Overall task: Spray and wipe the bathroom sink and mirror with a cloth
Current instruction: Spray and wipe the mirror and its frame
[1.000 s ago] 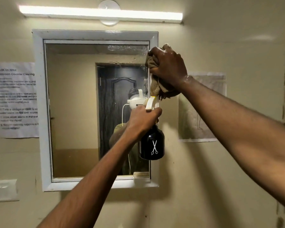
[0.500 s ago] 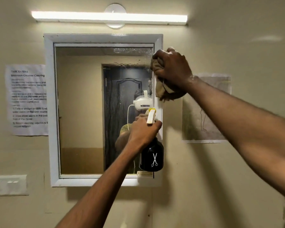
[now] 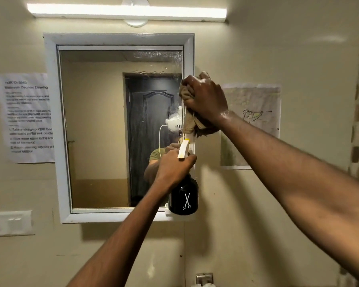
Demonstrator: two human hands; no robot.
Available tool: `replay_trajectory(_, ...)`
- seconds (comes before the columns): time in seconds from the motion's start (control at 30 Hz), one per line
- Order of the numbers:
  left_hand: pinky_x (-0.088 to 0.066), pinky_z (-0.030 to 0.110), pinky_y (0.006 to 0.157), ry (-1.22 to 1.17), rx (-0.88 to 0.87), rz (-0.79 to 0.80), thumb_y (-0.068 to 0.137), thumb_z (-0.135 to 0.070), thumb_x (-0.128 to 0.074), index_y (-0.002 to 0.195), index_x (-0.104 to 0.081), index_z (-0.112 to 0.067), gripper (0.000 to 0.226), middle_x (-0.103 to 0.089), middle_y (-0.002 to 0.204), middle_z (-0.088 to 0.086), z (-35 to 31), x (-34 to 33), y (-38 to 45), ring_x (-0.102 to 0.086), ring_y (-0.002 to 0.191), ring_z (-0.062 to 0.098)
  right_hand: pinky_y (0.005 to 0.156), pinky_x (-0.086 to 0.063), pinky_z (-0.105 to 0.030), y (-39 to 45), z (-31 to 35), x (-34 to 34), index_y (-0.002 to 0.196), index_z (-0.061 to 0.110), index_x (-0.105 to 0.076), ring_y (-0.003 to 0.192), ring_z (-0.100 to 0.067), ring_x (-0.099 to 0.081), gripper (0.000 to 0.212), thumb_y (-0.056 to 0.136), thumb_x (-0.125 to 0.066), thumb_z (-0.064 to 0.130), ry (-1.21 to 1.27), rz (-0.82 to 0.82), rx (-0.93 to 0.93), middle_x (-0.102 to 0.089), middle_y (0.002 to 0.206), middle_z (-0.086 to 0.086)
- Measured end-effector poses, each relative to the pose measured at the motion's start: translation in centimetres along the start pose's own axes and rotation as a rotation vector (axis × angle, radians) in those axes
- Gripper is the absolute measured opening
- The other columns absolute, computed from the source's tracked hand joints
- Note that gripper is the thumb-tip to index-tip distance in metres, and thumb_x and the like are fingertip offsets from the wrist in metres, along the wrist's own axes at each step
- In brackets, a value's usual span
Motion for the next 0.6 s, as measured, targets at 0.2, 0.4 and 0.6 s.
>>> replay_trajectory(0.2,-0.057,0.048,0.079,0.001,0.032,0.015,0.088,-0.020,-0.057,0.081,-0.064,-0.004,0.019,-0.071,0.087,0.021,1.2,-0.9,-0.8,-0.068,0.083,0.037,0.065,-0.054,-0.033,-4.3,0.1,-1.1,0.119,0.018,-0.057,0.075,-0.022,-0.057,0.036,0.084,-0.061,0.027,-0.037,0.146,0.237,-0.055,0.105,-0.012)
replay_trajectory(0.4,-0.049,0.030,0.064,-0.013,0.023,0.035,0.091,-0.013,-0.056,0.075,-0.057,-0.013,0.015,-0.058,0.070,0.004,2.0,-1.8,-2.0,-0.055,0.065,0.018,0.062,-0.051,-0.027,-5.0,0.5,-1.0,0.118,0.015,-0.058,0.076,-0.023,-0.059,0.034,0.085,-0.061,0.026,-0.056,0.143,0.251,-0.056,0.106,-0.013)
replay_trajectory(0.6,-0.053,0.048,0.080,-0.003,0.017,-0.010,0.088,-0.014,-0.058,0.069,-0.048,-0.026,0.025,-0.059,0.076,0.007,2.7,-1.3,-1.8,-0.063,0.085,0.039,0.056,-0.048,-0.023,-10.3,1.7,-3.3,0.108,0.012,-0.063,0.067,-0.017,-0.057,0.027,0.083,-0.065,0.021,-0.063,0.251,0.462,-0.059,0.095,-0.012)
Point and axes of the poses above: each hand's wrist, its own y-axis towards the middle knuckle, its own x-axis out of the back of the hand, z = x × y, the point moved 9 cm from there along y, towards the middle knuckle
